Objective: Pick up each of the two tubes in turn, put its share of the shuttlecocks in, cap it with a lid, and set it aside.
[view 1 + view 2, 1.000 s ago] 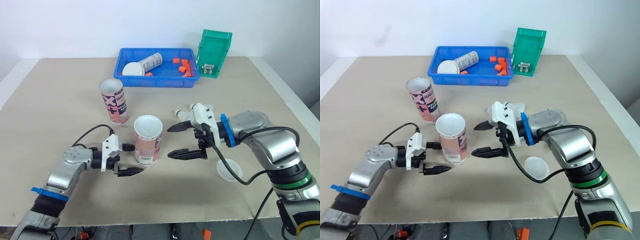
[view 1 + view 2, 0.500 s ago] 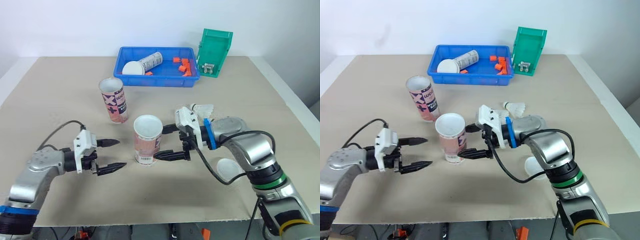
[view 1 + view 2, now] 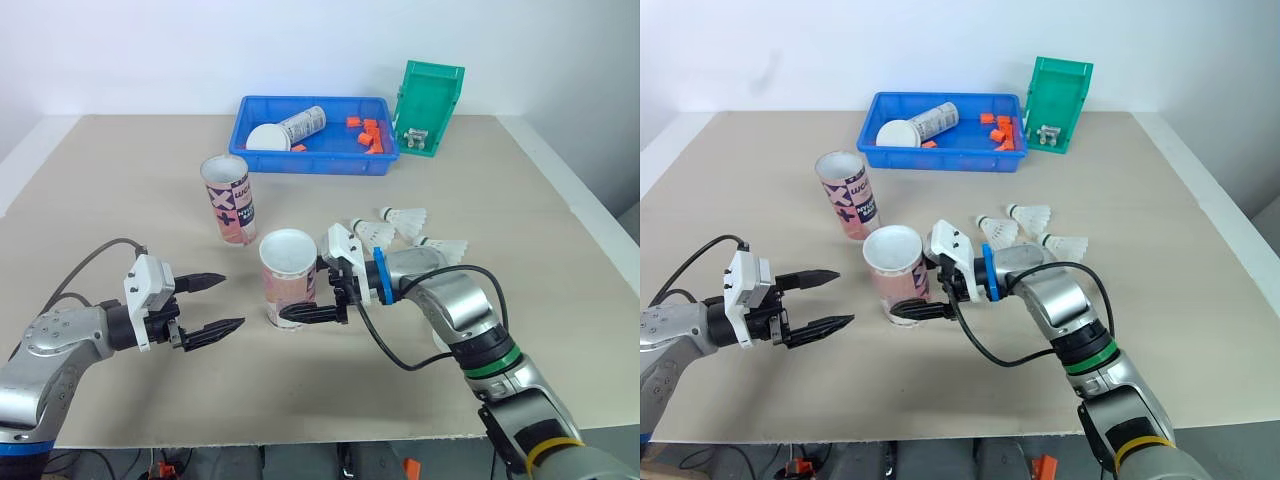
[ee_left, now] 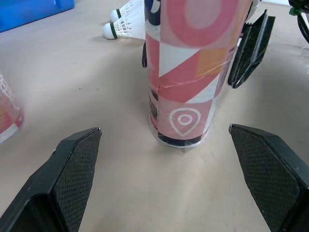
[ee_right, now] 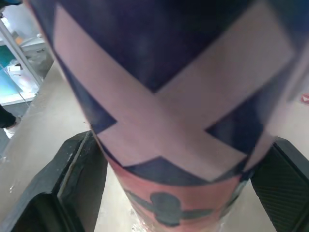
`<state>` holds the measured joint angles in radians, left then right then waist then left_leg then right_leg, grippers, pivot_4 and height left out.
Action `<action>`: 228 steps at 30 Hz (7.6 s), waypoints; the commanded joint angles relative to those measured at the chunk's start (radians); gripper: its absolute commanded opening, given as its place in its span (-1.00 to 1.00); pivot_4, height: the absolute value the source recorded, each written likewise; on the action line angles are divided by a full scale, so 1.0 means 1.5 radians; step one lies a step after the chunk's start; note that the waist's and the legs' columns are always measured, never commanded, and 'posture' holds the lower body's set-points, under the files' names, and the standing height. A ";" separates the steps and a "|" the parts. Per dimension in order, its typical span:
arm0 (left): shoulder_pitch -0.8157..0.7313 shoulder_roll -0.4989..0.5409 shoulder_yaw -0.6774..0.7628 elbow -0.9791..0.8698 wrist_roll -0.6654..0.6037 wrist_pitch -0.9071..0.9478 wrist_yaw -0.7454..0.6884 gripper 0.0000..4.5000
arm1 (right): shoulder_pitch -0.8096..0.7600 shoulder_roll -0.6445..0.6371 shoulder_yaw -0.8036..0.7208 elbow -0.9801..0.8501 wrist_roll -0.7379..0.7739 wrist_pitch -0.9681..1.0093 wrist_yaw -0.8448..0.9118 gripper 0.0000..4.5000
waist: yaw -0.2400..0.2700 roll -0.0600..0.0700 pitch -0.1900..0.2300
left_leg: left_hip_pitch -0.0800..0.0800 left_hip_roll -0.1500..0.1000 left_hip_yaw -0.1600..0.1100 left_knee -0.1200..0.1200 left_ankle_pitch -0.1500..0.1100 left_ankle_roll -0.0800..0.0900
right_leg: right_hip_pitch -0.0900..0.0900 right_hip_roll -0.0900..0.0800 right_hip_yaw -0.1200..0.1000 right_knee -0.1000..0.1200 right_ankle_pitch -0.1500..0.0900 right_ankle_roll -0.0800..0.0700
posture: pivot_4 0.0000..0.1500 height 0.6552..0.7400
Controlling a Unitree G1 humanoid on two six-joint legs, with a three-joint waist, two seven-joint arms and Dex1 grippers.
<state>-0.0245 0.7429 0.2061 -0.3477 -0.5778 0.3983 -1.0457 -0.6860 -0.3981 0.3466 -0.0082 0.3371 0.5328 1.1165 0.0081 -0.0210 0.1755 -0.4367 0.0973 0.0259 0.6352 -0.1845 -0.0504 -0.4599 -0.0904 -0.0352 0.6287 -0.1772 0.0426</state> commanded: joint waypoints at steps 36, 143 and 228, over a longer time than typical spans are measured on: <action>-0.297 -0.243 -0.212 0.168 0.060 -0.033 0.037 1.00 | -0.084 -0.260 -0.459 0.506 -0.038 -0.156 -0.343 0.17 | -0.007 -0.001 0.002 | 0.003 -0.003 0.000 0.003 0.001 0.005 | 0.003 0.009 0.019 0.000 0.004 0.006 | 1.00 0.14; -0.467 -0.171 -0.110 0.661 0.257 -0.270 -0.008 0.50 | 0.255 -0.138 -0.263 -0.286 0.065 0.140 -0.416 1.00 | -0.021 -0.009 0.002 | 0.006 -0.011 -0.007 0.002 0.003 0.008 | 0.010 0.030 0.056 0.001 0.000 0.007 | 1.00 0.14; -0.297 0.088 -0.256 0.294 0.261 -0.067 -0.271 0.48 | 0.236 -0.334 -0.424 -0.163 0.067 0.081 -0.063 0.66 | -0.021 -0.004 0.001 | 0.004 -0.011 -0.005 0.005 0.003 0.008 | 0.002 0.037 0.069 0.014 -0.007 0.006 | 1.00 0.14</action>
<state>-0.4821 0.8799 -0.1510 0.0990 -0.1933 0.2922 -1.4465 -0.3251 -0.8820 -0.2501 -0.2372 0.4203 0.6573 1.0329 -0.0239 -0.0270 0.1770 -0.4287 0.0803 0.0189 0.6421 -0.1804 -0.0378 -0.4555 -0.0351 0.0681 0.6492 -0.1866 0.0517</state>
